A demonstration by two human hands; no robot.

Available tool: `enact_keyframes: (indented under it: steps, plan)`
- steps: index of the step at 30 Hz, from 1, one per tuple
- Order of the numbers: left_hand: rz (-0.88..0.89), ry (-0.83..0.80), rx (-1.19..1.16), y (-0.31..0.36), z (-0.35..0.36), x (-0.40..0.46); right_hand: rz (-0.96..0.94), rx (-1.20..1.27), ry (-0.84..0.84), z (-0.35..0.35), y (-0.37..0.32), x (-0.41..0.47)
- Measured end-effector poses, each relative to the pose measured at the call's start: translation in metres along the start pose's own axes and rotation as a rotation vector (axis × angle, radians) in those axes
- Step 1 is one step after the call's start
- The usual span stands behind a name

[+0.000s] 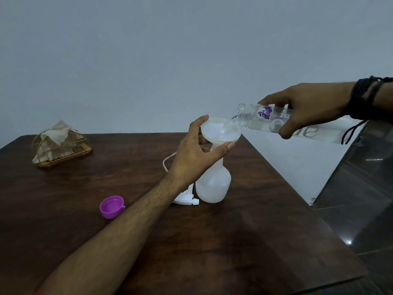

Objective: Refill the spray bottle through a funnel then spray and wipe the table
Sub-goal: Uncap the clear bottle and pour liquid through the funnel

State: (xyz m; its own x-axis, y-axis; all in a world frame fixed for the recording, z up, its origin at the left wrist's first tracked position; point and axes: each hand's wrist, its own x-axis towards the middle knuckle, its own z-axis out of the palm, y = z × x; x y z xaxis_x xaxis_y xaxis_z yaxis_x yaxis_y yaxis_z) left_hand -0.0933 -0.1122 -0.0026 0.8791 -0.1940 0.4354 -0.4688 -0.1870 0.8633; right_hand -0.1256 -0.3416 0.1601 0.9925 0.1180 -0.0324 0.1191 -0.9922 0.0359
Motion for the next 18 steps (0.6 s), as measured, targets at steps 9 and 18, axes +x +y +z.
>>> enact_keyframes:
  steps: [9,18]
  plan:
    - [0.006,-0.01,-0.027,0.0012,0.0008,-0.0017,0.002,-0.006,0.011,-0.0041,-0.0037,-0.0022]
    - [0.013,-0.01,-0.026,0.0032,0.0014,-0.0031,0.007,-0.013,-0.008,-0.0061,-0.0045,-0.0058]
